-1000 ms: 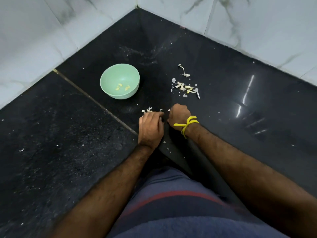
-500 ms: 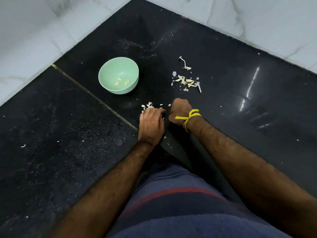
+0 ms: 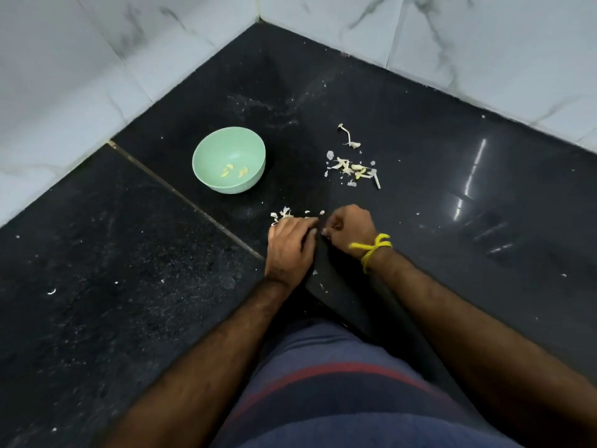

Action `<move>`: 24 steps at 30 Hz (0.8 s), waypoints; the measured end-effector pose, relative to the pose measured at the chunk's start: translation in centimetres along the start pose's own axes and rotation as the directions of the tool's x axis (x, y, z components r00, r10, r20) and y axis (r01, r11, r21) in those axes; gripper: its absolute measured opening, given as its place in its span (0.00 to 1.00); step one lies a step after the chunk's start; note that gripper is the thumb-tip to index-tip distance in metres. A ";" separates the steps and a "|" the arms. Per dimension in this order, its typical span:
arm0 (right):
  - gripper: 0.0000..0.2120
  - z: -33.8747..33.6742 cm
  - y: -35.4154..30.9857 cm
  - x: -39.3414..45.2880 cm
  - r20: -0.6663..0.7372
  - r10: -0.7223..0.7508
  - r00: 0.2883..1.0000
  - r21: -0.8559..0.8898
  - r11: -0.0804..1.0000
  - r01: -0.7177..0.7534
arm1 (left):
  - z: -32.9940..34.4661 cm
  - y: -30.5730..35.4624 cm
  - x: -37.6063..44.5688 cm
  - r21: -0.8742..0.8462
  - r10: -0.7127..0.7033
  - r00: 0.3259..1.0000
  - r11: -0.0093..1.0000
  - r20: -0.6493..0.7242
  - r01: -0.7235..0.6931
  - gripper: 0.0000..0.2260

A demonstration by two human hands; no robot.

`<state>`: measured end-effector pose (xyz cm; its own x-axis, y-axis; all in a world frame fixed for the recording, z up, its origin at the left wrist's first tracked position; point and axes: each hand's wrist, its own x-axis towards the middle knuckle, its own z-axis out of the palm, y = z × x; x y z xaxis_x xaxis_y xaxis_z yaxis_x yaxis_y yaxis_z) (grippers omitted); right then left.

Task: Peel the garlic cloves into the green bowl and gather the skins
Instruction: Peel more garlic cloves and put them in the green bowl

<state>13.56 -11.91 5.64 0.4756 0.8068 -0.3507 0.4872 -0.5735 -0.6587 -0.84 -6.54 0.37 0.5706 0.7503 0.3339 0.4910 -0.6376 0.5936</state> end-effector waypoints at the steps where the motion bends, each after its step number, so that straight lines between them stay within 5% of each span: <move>1: 0.03 -0.6 0.7 -0.2 0.025 0.051 0.998 0.246 0.968 -0.055 | -0.3 0.3 0.2 -0.090 -0.013 1.000 0.996 0.019 0.015 0.10; 4: 0.02 -2.1 1.7 -1.6 0.196 0.071 0.978 0.773 0.602 -0.199 | -1.4 1.7 0.3 -0.388 -0.072 0.990 0.914 0.124 0.115 0.12; 8: 0.04 -2.2 1.6 -2.9 0.277 -0.033 0.960 0.893 0.379 -0.244 | -2.4 3.1 0.1 -0.585 -0.202 0.967 0.770 0.154 0.254 0.11; 16: 0.08 -1.8 1.7 -3.3 0.186 -0.136 0.973 0.923 0.363 -0.126 | -3.9 3.7 0.4 -0.635 -0.204 0.967 0.730 0.151 0.253 0.07; 24: 0.07 -1.8 2.0 -3.8 0.205 -0.228 0.952 0.887 0.454 -0.082 | -5.6 3.0 0.3 -0.473 -0.006 0.994 0.879 0.112 0.058 0.05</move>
<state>13.99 -16.39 6.84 0.1914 0.9280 -0.3197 -0.4674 -0.2003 -0.8611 -2.91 -7.27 6.39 0.6379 0.7296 0.2467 0.1531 -0.4341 0.8878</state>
